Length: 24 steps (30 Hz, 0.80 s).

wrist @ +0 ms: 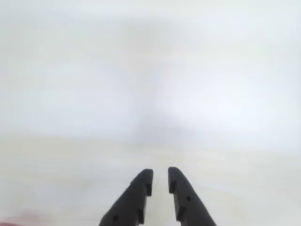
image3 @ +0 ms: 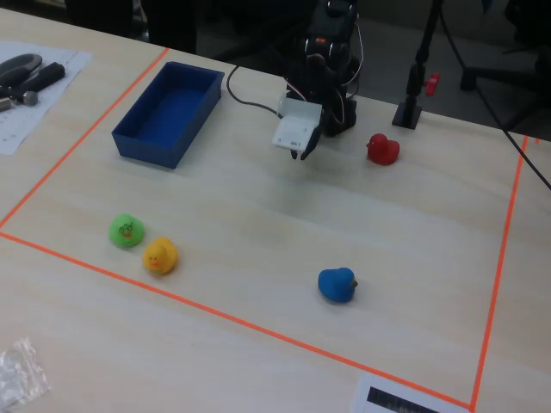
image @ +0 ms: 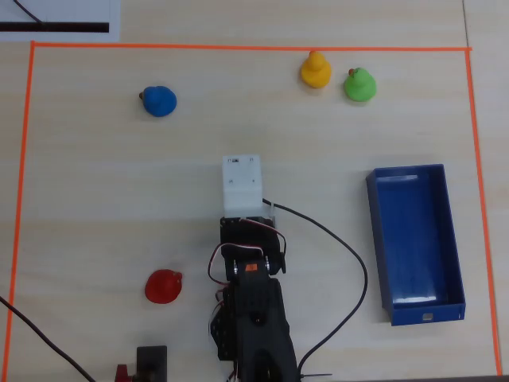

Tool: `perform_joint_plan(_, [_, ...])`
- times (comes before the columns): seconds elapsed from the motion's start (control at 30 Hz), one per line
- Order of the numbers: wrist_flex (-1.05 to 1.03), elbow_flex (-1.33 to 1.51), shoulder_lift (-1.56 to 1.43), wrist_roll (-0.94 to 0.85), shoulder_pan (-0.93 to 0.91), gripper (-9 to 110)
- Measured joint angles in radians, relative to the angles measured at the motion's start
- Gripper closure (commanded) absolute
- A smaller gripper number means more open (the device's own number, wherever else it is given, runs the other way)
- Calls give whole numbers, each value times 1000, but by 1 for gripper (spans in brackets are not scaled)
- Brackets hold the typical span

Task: Grasp blue duck and put it into box.

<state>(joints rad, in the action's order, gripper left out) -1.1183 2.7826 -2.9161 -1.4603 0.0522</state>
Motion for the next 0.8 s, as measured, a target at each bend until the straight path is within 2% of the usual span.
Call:
perform_joint_plan(0.2, [78, -347, 281, 107, 104, 98])
perform_joint_plan(0.4, [97, -595, 497, 117, 164, 92])
perform_joint_plan(0.8, [127, -851, 787, 91, 181, 79])
